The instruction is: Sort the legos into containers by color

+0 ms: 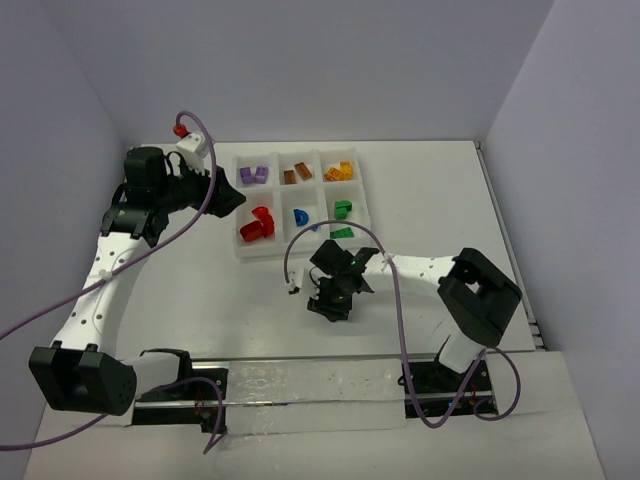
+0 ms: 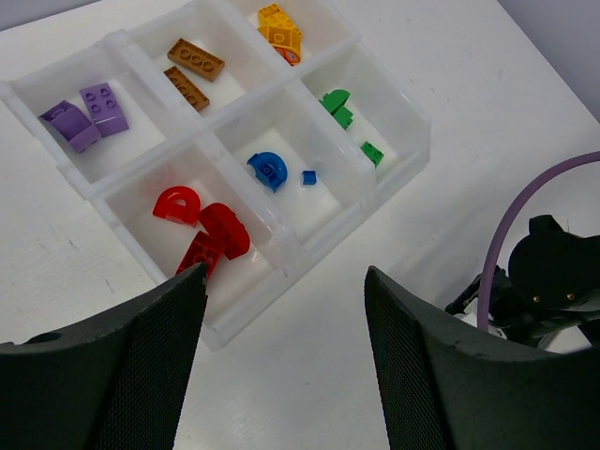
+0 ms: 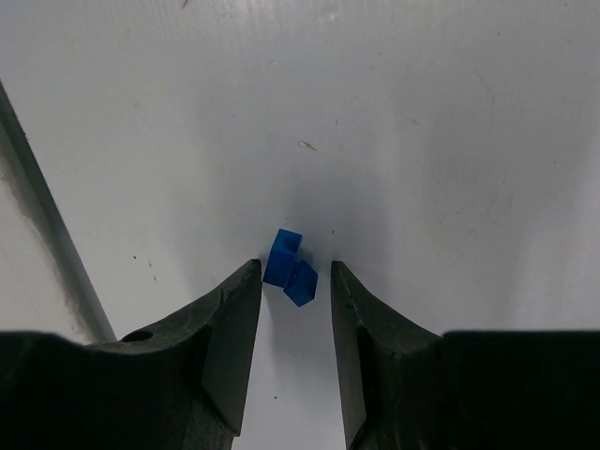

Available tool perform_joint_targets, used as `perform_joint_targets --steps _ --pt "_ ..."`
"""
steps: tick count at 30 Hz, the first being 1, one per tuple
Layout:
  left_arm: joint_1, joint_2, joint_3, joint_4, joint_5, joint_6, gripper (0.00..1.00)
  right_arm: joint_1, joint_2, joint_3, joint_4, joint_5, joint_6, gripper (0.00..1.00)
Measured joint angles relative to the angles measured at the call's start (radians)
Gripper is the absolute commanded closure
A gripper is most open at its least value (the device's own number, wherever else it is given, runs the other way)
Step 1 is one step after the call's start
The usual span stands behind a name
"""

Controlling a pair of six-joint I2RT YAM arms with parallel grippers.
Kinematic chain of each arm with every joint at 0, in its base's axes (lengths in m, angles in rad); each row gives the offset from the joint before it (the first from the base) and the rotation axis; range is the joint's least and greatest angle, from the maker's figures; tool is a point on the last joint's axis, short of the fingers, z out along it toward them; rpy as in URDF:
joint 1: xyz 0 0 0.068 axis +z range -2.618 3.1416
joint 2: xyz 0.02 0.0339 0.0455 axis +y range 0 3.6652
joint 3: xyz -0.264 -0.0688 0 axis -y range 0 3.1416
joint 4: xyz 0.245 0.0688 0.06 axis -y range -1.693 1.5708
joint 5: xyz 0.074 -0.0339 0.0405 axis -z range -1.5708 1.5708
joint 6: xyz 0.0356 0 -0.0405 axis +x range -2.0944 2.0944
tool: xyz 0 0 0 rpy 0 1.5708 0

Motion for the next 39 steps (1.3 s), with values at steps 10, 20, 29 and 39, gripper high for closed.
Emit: perform_joint_targets --steps 10,20,29,39 --pt "0.0 0.005 -0.001 0.002 0.0 0.0 0.26 0.002 0.015 0.004 0.023 0.004 -0.004 0.8" --pt "0.0 0.02 -0.005 0.005 0.0 0.002 0.26 0.005 0.02 0.009 0.028 0.003 -0.004 0.95" --pt "0.0 0.021 -0.005 0.005 -0.001 0.003 0.26 0.002 -0.009 0.062 -0.007 0.002 -0.001 1.0" --pt "0.0 0.022 -0.006 0.005 -0.001 0.003 0.26 -0.085 -0.027 0.214 -0.046 -0.029 -0.001 1.0"
